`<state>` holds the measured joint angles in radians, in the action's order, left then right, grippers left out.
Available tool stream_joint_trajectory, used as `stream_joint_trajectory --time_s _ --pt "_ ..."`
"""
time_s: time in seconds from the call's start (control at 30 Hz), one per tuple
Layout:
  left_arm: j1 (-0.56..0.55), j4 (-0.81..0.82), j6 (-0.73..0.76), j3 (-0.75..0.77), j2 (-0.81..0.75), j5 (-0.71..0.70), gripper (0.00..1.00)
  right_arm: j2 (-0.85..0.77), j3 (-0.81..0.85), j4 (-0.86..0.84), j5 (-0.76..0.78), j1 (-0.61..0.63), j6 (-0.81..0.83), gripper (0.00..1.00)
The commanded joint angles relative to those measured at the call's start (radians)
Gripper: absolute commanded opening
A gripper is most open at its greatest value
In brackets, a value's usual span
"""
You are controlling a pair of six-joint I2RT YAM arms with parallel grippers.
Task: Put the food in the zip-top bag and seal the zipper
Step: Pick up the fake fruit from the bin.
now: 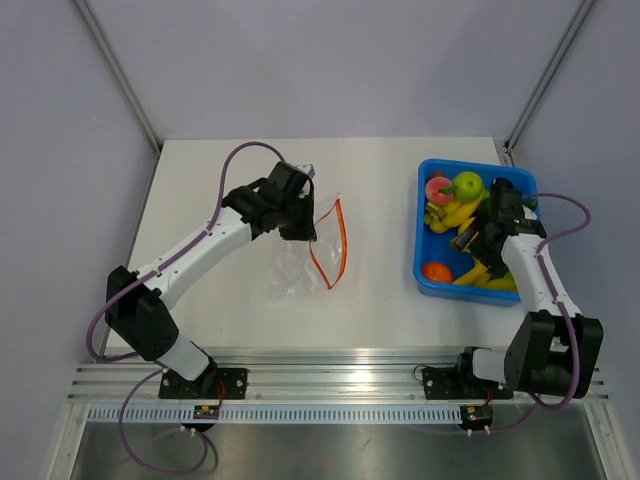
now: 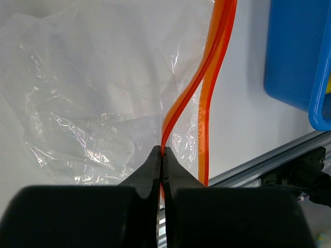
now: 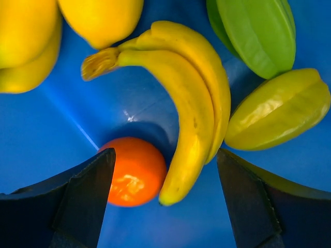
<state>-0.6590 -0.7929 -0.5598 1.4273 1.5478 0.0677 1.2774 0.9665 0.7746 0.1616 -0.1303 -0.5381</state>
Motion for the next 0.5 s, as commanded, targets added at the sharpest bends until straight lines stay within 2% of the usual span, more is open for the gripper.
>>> stream_joint_trajectory --time_s 0.0,0.1,0.33,0.47 --pt "-0.004 0.037 0.029 0.013 -0.017 0.017 0.00 0.054 0.020 -0.044 0.022 -0.017 0.062 0.86" --pt "-0.004 0.037 0.037 0.013 -0.014 0.030 0.00 0.106 0.031 -0.058 0.032 -0.020 0.084 0.86" --pt "-0.005 0.021 0.067 -0.010 -0.022 0.043 0.00 0.206 0.075 -0.049 0.075 -0.022 0.132 0.93" --pt "-0.005 0.040 0.070 -0.041 -0.032 0.072 0.00 0.243 0.058 -0.072 0.082 -0.020 0.129 0.91"
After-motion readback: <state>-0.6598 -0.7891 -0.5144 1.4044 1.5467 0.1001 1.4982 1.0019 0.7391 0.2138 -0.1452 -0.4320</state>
